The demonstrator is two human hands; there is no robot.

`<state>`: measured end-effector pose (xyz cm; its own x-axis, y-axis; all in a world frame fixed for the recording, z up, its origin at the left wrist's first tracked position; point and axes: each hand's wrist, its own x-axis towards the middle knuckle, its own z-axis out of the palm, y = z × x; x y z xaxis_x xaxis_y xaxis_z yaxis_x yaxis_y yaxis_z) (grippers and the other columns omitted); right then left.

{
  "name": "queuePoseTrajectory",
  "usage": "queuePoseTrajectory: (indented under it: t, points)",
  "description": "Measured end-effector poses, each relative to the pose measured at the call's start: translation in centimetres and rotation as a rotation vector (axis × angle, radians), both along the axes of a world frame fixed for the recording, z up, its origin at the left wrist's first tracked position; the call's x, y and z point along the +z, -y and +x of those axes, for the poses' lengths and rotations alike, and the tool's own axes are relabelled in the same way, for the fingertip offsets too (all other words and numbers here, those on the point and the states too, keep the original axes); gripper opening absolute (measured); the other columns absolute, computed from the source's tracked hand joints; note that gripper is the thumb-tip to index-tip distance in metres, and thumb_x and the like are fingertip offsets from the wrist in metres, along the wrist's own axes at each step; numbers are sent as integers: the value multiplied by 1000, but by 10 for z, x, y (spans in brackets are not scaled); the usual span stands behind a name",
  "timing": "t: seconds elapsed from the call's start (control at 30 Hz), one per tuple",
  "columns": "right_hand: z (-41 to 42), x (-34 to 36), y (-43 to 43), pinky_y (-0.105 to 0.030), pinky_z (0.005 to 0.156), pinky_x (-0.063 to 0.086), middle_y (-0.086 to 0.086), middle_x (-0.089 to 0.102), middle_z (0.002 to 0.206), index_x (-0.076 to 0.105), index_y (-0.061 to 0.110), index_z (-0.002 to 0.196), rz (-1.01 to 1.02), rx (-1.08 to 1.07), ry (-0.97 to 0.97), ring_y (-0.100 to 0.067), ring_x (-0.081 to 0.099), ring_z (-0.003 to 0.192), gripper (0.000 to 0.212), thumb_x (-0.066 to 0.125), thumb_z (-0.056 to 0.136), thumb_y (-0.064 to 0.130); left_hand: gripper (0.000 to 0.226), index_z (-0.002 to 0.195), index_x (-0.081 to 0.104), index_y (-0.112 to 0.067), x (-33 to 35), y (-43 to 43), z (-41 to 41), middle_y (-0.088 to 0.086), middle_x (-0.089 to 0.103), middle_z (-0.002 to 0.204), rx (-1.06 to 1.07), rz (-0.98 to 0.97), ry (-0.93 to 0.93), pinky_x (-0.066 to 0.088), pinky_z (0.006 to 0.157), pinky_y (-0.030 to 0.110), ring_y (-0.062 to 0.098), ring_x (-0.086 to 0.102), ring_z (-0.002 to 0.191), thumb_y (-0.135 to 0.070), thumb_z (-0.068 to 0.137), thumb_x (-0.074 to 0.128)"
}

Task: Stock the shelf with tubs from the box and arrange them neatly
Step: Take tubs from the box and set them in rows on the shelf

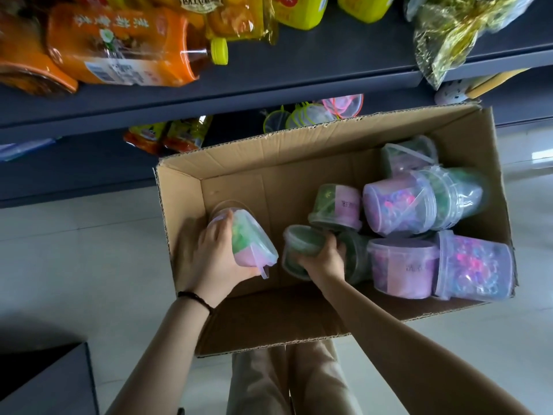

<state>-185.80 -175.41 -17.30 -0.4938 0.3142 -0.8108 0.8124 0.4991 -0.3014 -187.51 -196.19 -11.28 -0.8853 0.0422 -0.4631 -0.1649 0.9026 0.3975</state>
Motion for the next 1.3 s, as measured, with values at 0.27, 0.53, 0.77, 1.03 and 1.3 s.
queuePoseTrajectory:
  t: [0.27, 0.53, 0.77, 1.03, 1.3]
  points:
    - [3, -5, 29, -27, 87, 44, -12, 46, 135, 10, 22, 147, -85, -331, -89, -29, 53, 117, 114, 87, 65, 35, 113, 140, 39, -2, -4, -1, 14, 13, 46, 139, 146, 154, -16, 44, 103, 38, 26, 43, 130, -43, 48, 91]
    - [-11, 88, 13, -34, 90, 48, 2, 54, 120, 28, 26, 138, -149, -157, -333, -22, 56, 110, 101, 89, 59, 35, 97, 132, 45, -21, 52, -3, 12, -3, 56, 121, 409, 260, 33, 54, 84, 39, 17, 56, 108, -47, 46, 83]
    - [-55, 246, -6, -40, 92, 51, 11, 54, 119, 35, 36, 131, -330, -167, -696, -15, 57, 112, 104, 87, 42, 49, 90, 126, 52, -23, 190, -6, -4, -2, 58, 117, 598, 475, -327, 46, 83, 14, 13, 56, 109, -44, 46, 87]
    - [-65, 431, 8, -21, 90, 42, 29, 43, 113, 30, 38, 132, -469, 44, -1075, 12, 49, 105, 98, 92, 58, 22, 70, 117, 60, -22, 373, 0, 8, -2, 67, 110, 615, 743, -689, 53, 89, 36, 16, 62, 107, -15, 54, 92]
    - [-75, 539, 49, -43, 96, 52, 23, 45, 125, 24, 42, 139, -571, 220, -1225, -10, 52, 118, 106, 91, 57, 34, 79, 120, 54, -36, 468, 36, 13, -17, 63, 113, 617, 790, -898, 49, 87, 22, 0, 58, 108, -49, 49, 86]
